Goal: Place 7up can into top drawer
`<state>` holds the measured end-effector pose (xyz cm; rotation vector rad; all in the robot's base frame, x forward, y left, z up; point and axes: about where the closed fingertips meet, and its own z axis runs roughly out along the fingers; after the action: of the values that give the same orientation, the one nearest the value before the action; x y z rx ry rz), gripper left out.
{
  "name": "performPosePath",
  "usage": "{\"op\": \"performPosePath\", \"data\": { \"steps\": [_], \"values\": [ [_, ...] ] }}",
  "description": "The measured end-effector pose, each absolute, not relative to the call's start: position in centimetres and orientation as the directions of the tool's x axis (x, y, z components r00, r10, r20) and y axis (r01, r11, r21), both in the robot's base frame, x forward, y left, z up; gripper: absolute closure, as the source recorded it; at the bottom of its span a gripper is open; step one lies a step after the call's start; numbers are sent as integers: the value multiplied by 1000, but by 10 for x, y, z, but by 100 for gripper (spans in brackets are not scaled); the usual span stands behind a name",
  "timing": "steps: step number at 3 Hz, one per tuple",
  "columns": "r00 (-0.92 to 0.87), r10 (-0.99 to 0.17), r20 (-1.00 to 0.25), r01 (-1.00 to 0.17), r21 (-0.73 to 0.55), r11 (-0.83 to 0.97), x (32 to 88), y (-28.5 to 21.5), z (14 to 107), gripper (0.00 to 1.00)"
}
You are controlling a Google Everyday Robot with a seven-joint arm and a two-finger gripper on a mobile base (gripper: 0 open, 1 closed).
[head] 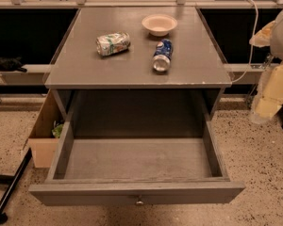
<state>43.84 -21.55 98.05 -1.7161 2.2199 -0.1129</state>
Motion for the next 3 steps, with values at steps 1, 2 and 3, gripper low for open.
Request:
{"op": "performPosePath", "data": {
  "steps": [1,2,3],
  "values": [
    [-218,-953,-211,-926,-263,270,438,-215,981,0],
    [-178,-962,-208,-921,-309,237,431,-215,987,0],
    [-129,-974,-189,-912,-363,191,430,-212,1003,0]
  ]
}}
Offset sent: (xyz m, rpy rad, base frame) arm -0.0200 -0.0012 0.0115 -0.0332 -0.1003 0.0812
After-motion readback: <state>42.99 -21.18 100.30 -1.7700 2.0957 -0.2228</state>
